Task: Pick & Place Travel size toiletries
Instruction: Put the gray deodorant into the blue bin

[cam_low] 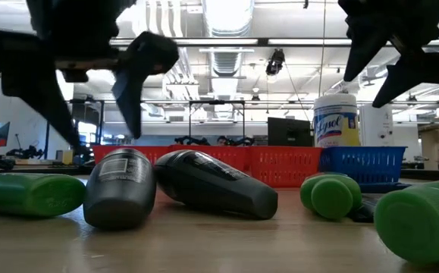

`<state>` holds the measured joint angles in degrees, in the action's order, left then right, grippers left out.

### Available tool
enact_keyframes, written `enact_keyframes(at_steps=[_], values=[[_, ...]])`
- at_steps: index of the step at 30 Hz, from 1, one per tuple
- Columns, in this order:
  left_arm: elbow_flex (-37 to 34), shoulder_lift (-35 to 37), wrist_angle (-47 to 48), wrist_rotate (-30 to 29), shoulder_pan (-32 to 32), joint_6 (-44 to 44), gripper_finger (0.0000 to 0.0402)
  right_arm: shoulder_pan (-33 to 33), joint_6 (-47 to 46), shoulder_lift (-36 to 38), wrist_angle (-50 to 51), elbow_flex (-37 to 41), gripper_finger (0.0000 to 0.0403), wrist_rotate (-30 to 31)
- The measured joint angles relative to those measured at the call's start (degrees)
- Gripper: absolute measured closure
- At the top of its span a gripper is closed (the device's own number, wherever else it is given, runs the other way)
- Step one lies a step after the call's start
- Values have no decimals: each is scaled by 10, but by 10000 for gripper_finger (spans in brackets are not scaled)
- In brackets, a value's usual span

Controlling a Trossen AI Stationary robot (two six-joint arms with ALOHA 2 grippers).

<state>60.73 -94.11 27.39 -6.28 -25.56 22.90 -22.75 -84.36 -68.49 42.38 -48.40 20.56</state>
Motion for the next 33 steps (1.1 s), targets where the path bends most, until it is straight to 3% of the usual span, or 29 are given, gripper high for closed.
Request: enact_keyframes(at_steps=[14,33], values=[[11,-66,-47,26,1,115,154,0,1,0,0,0,49,0],[27,-69,-49,36,5,39,156,0,5,0,-10,0,90,0]])
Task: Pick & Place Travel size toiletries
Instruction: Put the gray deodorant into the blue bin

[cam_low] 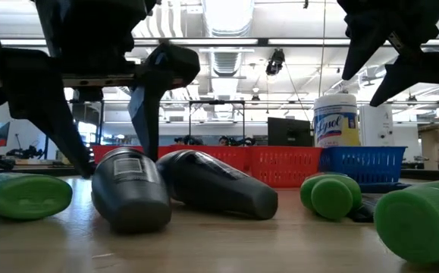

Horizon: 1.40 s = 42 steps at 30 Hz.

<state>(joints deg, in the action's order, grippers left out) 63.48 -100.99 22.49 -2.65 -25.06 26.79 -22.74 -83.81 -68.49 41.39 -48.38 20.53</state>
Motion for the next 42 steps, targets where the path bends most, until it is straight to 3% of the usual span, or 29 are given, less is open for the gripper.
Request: enact_keyframes(at_steps=[7,14,21,24,30,33,37,42], values=[[0,2,11,-23,11,-12,156,0,-2,0,0,0,99,0],[34,19,96,-25,10,-124,157,0,-5,0,0,0,86,0],[50,27,81,-22,-32,-29,158,0,3,0,0,0,63,1],[52,26,81,-27,-24,-153,158,0,1,0,0,1,56,1],[54,31,124,-19,-8,-571,158,0,-17,0,1,1,49,5],[47,35,167,-11,-12,-669,158,0,-45,0,3,1,54,5],[43,36,149,-11,-28,-746,158,0,-57,0,3,1,60,4],[45,35,98,-36,-46,-944,158,0,7,2,3,1,71,-22]])
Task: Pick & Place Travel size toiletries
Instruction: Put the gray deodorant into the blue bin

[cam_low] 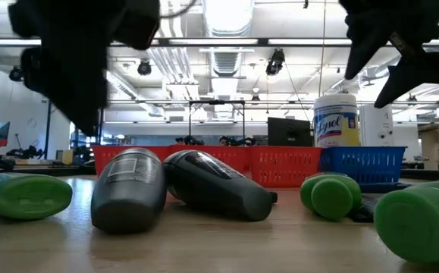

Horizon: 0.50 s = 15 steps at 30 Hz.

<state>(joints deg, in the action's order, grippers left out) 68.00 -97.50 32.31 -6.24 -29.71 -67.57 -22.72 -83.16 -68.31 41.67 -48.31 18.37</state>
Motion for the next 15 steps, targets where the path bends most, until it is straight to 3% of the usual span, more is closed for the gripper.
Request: enact_keyframes(at_steps=[5,7,15], values=[[37,-25,-3,-102,-21,-217,159,0,119,1,13,0,81,-31],[60,-41,21,-115,-25,-283,159,0,158,2,23,0,82,-37],[183,-148,148,-56,-23,-311,159,0,226,4,60,0,69,-39]])
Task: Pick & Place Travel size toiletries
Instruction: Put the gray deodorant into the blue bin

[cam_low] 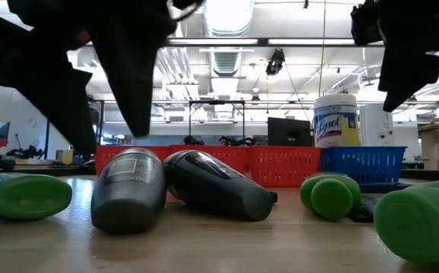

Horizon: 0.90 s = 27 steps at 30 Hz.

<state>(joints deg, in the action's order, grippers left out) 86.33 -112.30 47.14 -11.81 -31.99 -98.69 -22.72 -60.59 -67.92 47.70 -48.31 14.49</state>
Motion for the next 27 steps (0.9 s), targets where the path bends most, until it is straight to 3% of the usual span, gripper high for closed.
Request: enact_keyframes(at_steps=[6,11,27], values=[[114,-94,68,25,0,-40,158,0,-15,1,15,0,46,4],[175,-134,121,3,-3,-101,158,0,-22,3,14,0,40,5],[155,-143,127,-62,7,-183,158,0,-28,3,10,0,39,9]])
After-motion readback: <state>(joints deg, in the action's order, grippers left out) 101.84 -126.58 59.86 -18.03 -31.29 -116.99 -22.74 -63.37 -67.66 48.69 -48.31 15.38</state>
